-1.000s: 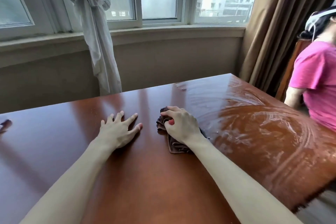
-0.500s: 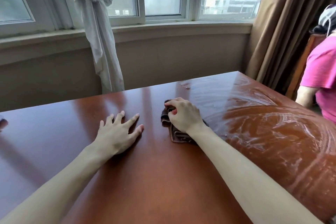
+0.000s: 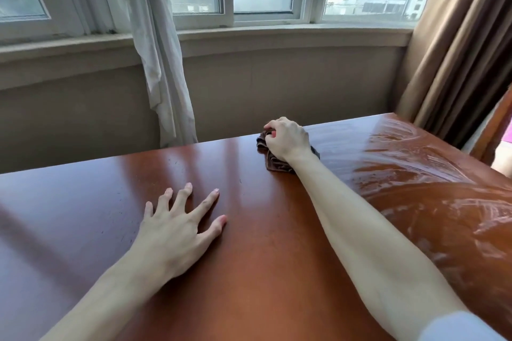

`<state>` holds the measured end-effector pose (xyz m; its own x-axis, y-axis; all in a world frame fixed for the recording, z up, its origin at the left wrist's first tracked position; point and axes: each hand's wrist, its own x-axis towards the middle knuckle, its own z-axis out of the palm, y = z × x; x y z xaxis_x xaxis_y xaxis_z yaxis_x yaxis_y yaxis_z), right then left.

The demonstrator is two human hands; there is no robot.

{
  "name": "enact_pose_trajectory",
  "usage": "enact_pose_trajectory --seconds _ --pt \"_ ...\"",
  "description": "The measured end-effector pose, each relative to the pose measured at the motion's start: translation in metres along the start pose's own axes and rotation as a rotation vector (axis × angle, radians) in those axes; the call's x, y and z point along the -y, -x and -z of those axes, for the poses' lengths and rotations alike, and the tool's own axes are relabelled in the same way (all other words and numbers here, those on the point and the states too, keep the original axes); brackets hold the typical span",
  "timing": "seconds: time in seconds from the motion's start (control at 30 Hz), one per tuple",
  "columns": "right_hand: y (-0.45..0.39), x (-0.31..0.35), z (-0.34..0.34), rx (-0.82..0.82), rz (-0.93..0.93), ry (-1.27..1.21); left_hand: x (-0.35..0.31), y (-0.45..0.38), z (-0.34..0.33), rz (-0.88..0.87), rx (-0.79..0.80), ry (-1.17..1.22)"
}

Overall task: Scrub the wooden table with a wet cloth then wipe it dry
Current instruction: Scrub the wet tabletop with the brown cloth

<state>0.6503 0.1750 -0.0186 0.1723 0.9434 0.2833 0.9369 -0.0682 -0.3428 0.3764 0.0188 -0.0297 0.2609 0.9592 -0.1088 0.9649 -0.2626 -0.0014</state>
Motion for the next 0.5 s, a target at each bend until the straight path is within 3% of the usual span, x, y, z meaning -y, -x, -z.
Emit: enact_pose_trajectory --seconds 0.33,0.5 --pt "0.206 0.039 0.051 0.060 0.110 -0.069 -0.003 0.003 0.007 0.012 0.024 0.015" --pt "0.298 0.076 0.055 -0.008 0.293 -0.092 -0.003 0.007 0.013 0.002 0.013 0.042"
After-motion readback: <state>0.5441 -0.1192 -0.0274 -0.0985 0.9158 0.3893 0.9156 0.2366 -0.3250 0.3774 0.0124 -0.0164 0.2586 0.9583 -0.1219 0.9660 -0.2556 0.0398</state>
